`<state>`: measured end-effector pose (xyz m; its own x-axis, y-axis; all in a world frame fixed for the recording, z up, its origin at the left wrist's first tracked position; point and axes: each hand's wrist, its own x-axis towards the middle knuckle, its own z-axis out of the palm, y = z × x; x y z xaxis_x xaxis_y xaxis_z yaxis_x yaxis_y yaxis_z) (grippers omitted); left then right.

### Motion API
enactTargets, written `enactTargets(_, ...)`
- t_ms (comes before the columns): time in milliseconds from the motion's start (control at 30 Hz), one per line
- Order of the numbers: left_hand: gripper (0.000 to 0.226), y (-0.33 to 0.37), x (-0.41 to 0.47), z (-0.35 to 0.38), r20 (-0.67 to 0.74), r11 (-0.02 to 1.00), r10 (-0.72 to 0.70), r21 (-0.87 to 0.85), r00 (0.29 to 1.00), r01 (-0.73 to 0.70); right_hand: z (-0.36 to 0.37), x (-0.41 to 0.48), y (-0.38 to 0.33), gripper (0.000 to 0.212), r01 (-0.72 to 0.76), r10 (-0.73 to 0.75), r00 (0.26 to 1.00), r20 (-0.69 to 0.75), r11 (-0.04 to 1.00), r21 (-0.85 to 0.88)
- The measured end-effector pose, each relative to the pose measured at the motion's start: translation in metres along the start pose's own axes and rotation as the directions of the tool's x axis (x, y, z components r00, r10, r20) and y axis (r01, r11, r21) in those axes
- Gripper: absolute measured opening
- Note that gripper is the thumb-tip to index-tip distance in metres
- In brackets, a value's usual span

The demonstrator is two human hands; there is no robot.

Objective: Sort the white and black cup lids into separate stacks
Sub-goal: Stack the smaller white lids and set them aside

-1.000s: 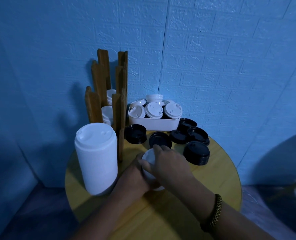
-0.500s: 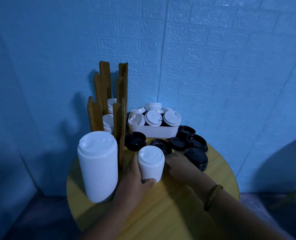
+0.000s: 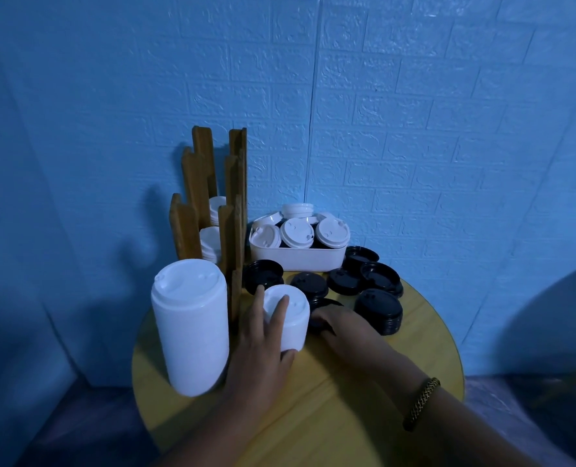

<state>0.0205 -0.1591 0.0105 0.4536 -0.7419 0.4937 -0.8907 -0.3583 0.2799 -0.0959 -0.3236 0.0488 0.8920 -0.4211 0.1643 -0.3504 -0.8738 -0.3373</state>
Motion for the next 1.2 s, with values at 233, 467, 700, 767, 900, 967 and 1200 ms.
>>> enactTargets(233, 0.117, 0.004, 0.008, -0.001, -0.01, 0.992, -0.079, 0.095, 0.997, 0.08, 0.002, -0.024, 0.009, 0.034, 0.049, -0.05, 0.999, -0.009, 0.996, -0.079)
enactTargets(467, 0.095, 0.003, 0.014, 0.005, 0.025, 0.968, 0.006, 0.249, 1.0, -0.012, -0.003, -0.037, 0.011, 0.033, 0.054, -0.053, 0.998, 0.018, 0.996, -0.074)
enactTargets(700, 0.078, 0.006, 0.02, -0.002, 0.056, 0.976, -0.052, 0.215, 0.997, 0.039, -0.007, -0.031, 0.009, 0.031, 0.07, -0.07, 0.997, -0.011, 0.996, -0.054)
enactTargets(767, 0.076, 0.009, 0.026, -0.005, 0.05, 0.977, -0.059, 0.21, 0.997, 0.048, -0.009, -0.029, 0.009, 0.029, 0.061, -0.06, 0.998, 0.016, 0.996, -0.063)
enactTargets(900, 0.074, 0.014, 0.038, -0.012, 0.043, 0.98, -0.076, 0.187, 0.996, 0.067, -0.019, -0.021, 0.003, 0.028, 0.021, -0.024, 0.997, -0.07, 0.999, -0.034)
enactTargets(967, 0.072, 0.014, 0.04, -0.012, 0.058, 0.984, -0.085, 0.16, 0.995, 0.075, -0.027, -0.01, -0.005, 0.034, 0.013, -0.007, 0.986, -0.167, 0.999, 0.031)
enactTargets(1200, 0.083, 0.014, 0.04, -0.015, 0.047, 0.992, -0.067, 0.106, 0.997, 0.062, -0.035, 0.04, -0.034, 0.048, -0.018, 0.072, 0.983, -0.168, 0.954, 0.3)
